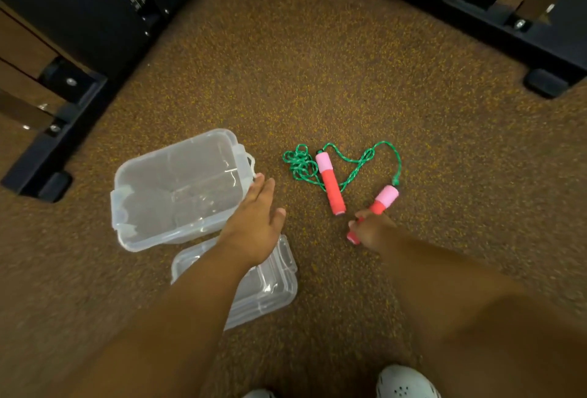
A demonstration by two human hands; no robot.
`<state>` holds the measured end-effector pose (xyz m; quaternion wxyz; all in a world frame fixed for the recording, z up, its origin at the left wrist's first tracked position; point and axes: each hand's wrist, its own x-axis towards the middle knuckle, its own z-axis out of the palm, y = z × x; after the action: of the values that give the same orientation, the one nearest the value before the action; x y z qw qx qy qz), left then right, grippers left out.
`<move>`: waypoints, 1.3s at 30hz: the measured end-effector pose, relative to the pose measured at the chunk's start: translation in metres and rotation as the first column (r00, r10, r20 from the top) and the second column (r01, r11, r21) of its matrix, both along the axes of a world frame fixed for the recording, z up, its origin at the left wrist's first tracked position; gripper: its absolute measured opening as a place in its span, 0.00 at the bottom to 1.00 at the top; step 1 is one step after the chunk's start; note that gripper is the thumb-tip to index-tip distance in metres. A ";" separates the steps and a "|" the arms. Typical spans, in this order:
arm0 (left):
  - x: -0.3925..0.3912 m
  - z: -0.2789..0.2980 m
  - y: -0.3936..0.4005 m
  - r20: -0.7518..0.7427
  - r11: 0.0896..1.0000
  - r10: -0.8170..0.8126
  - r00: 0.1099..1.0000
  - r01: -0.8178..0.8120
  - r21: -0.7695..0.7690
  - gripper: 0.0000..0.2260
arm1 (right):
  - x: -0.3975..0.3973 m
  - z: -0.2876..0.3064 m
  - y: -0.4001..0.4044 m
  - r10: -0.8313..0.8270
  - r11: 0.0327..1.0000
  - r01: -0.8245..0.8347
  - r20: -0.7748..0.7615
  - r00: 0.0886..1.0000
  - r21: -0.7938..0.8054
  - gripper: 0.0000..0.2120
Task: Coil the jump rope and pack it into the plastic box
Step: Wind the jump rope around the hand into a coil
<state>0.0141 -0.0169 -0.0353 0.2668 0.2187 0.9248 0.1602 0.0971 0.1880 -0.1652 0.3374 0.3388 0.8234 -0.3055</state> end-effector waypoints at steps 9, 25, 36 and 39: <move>0.010 0.037 0.013 0.004 0.999 -0.010 1.000 0.011 -0.040 0.28 | -0.003 0.080 0.001 -0.191 0.982 0.190 -0.071 0.979 -0.024 0.05; 0.044 0.233 -0.002 -0.219 0.956 0.103 0.970 -0.036 0.292 0.39 | 0.025 0.433 -0.044 0.619 0.755 -0.319 -0.461 0.636 0.573 0.20; 0.063 0.334 -0.014 0.825 0.277 0.100 0.556 -0.812 0.514 0.27 | 0.100 0.470 -0.093 0.309 0.951 -0.065 -0.902 0.303 0.303 0.19; 0.070 0.358 -0.023 0.851 0.123 0.001 0.525 -0.845 0.521 0.19 | 0.122 0.451 -0.109 0.225 0.972 -0.132 -0.936 0.272 0.195 0.19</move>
<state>0.0839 -0.0399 0.3229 0.3337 -0.0599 0.4859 0.8056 0.2195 0.0788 0.2858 -0.1985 0.0098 0.9058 -0.3742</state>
